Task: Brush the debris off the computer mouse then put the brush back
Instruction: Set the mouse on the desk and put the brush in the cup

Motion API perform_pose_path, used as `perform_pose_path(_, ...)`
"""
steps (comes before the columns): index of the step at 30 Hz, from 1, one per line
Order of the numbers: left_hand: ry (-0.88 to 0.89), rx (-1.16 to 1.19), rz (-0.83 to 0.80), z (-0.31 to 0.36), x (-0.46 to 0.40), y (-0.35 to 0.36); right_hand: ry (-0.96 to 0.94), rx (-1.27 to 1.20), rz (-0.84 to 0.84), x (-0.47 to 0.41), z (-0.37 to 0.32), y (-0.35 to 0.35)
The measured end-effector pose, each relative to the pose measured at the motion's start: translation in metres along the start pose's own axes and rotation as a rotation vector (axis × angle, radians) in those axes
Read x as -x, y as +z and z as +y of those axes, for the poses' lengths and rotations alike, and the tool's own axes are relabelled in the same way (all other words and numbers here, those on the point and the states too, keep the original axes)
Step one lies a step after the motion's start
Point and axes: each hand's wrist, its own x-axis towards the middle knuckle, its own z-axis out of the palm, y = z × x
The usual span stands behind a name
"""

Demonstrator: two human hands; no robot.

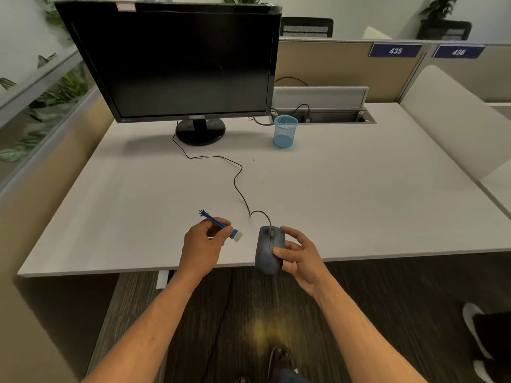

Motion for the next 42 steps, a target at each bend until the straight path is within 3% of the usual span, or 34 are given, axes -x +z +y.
perform_pose_path(15, 0.02, -0.108, 0.058, 0.045, -0.136, 0.051, 0.044, 0.105, -0.065, -0.11, -0.059, -0.025)
perform_pose_path(34, 0.105, -0.276, -0.057, 0.138, -0.358, 0.149, 0.119, 0.074, -0.06, -0.2, -0.096, -0.037)
perform_pose_path(42, 0.104, -0.428, -0.164, 0.135, -0.434, 0.196, 0.102, 0.05, -0.023, -0.231, -0.104, -0.032)
